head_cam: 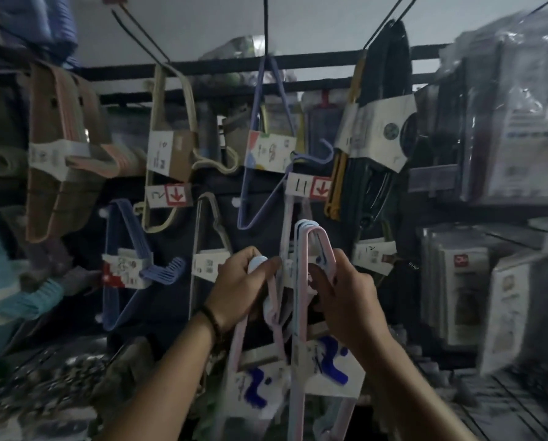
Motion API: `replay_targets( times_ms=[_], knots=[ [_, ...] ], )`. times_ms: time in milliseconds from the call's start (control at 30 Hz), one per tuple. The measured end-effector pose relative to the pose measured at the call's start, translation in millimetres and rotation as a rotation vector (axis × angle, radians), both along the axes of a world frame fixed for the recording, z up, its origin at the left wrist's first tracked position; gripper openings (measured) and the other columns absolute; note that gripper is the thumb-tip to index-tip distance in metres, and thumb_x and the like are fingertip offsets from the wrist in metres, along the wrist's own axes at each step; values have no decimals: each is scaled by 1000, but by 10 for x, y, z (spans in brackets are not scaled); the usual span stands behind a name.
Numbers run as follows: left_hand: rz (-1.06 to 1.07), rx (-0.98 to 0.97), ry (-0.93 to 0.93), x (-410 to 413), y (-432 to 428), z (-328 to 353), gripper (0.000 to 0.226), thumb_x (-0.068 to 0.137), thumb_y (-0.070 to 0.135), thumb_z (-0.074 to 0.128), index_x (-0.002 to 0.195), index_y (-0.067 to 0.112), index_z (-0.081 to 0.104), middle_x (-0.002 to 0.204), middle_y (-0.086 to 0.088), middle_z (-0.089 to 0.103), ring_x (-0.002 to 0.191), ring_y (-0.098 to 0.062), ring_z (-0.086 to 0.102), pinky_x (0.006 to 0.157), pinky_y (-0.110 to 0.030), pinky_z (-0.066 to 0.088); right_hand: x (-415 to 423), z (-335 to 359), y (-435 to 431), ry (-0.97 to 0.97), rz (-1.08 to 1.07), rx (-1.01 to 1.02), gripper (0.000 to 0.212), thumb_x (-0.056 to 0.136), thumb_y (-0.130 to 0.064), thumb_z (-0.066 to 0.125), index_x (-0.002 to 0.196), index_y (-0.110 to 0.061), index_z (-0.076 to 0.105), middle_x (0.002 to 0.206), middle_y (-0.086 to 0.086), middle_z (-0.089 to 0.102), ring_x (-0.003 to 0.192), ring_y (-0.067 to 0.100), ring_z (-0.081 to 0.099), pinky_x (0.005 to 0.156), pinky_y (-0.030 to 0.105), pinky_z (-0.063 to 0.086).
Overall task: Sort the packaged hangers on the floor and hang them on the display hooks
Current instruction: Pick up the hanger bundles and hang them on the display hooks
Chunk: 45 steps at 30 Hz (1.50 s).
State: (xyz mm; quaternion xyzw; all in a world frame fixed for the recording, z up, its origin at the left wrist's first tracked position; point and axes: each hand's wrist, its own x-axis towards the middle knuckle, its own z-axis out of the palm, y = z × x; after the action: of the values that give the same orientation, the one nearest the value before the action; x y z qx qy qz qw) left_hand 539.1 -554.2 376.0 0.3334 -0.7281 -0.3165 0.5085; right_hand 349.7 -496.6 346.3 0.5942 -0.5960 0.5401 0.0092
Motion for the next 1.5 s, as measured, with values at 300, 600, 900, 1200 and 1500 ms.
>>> replay_targets(
  times_ms=[300,600,900,1200,1500],
  knots=[
    [-105,-59,-270,-35,-273,683,53,89,34,68,139,42,56,134,21,61,125,5,56,108,-27,43,-150,111,-304,61,-84,41,22,104,-49,53,103,-27,50,78,-2,66,63,19,64,53,43,57],
    [-144,-200,-272,15,-144,976,54,91,24,61,142,41,57,140,13,64,131,-9,58,115,-46,43,-133,231,-554,108,-114,-41,21,107,-45,50,105,-24,49,72,-4,65,56,15,64,51,41,58],
    [-108,-211,-277,60,-49,1054,59,98,11,58,151,35,49,131,-18,57,120,-39,55,113,-64,32,-163,511,-834,169,-156,-66,24,108,-46,45,108,-22,50,73,0,65,56,18,64,50,41,57],
    [-189,-194,-287,69,-173,991,66,91,26,57,152,47,42,158,21,42,150,0,30,128,-45,17,-177,577,-1364,53,-105,89,26,108,-45,47,102,-20,52,86,4,65,71,21,67,62,44,62],
    [-217,-148,-169,-44,-34,859,69,99,10,58,157,40,37,154,-21,35,131,-27,52,118,-61,27,-185,483,-1629,206,-362,244,53,103,-58,46,129,-12,50,115,17,66,107,37,66,83,48,59]
  ],
)
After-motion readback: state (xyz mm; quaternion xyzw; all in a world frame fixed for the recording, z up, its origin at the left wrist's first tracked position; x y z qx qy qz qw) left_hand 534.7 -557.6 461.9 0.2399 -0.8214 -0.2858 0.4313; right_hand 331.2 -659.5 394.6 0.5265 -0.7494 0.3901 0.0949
